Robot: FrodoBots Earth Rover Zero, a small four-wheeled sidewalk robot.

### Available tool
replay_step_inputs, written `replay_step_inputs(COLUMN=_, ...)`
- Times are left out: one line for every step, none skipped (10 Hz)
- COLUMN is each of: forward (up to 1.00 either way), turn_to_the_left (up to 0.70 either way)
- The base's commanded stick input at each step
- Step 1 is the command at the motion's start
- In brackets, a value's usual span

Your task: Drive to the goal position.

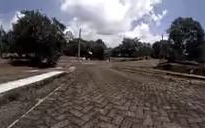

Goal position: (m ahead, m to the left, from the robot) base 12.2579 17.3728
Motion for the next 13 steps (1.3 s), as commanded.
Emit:
replay_step_inputs(forward=0.7, turn_to_the_left=0.0)
replay_step_inputs(forward=0.7, turn_to_the_left=0.0)
replay_step_inputs(forward=0.7, turn_to_the_left=0.0)
replay_step_inputs(forward=0.7, turn_to_the_left=0.0)
replay_step_inputs(forward=0.7, turn_to_the_left=0.0)
replay_step_inputs(forward=0.7, turn_to_the_left=0.0)
replay_step_inputs(forward=0.7, turn_to_the_left=0.0)
replay_step_inputs(forward=0.7, turn_to_the_left=0.0)
replay_step_inputs(forward=0.7, turn_to_the_left=0.0)
replay_step_inputs(forward=0.7, turn_to_the_left=0.0)
replay_step_inputs(forward=0.7, turn_to_the_left=0.0)
replay_step_inputs(forward=0.7, turn_to_the_left=0.0)
replay_step_inputs(forward=0.7, turn_to_the_left=0.04)
